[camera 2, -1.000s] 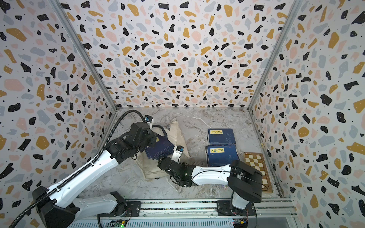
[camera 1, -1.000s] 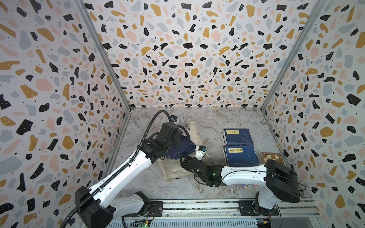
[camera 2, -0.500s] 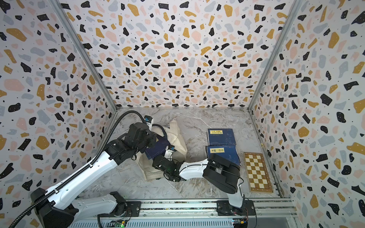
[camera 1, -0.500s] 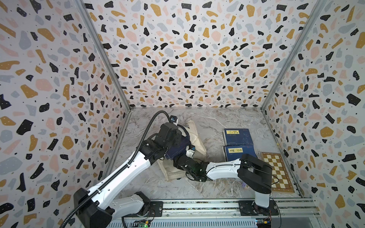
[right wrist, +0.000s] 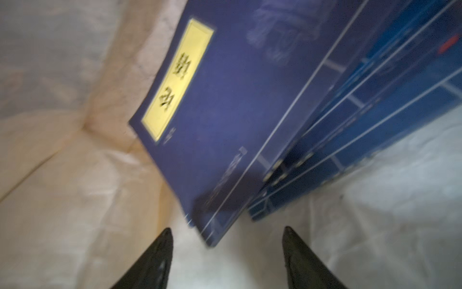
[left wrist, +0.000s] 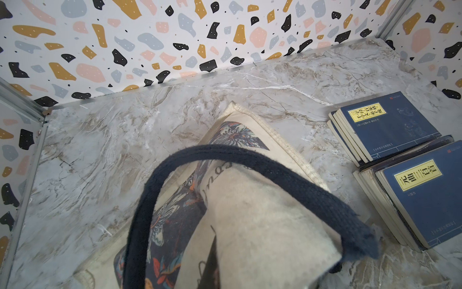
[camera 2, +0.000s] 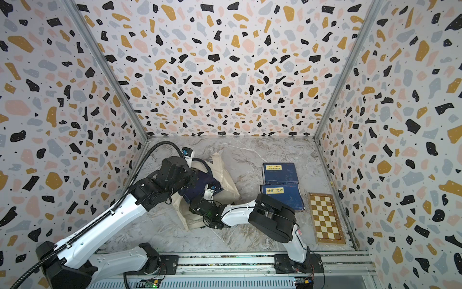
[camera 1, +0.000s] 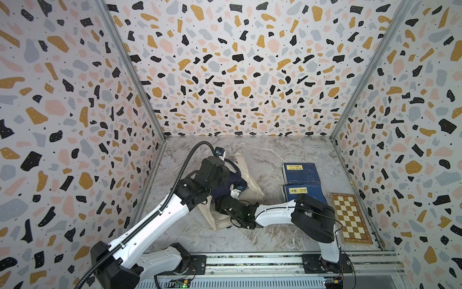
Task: Take out the books from the canvas bag
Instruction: Pick up the book from the canvas bag.
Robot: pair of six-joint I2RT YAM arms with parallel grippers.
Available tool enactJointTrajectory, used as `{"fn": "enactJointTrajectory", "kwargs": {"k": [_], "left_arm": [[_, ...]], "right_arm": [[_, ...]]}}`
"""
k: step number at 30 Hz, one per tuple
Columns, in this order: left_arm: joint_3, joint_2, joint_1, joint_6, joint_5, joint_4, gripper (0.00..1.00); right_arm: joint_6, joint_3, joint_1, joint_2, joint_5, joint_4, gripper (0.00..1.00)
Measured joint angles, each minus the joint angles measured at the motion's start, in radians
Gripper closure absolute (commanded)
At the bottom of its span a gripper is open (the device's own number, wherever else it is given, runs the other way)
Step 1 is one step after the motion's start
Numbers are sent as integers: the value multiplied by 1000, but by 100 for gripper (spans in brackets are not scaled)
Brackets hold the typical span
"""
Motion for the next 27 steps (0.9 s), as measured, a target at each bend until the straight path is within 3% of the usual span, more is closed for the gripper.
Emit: {"fn": "enactJointTrajectory", "kwargs": {"k": [5,10,13,27], "left_arm": [[-21,-29,-13,23,3,12,100],[-59,-84,-19,36,2,27,100],[-68,-94,-23,45,1,27,100],[-68,-92,-32,53,-5,27,100]], "right_arm": [[-42,0,-34,18,-18,74,37],[-74,-16,-85,27,-124,177,49],[-86,-33,-119,28,-162,212,51],[-178,-38,-137,27,-146,226,61]]}}
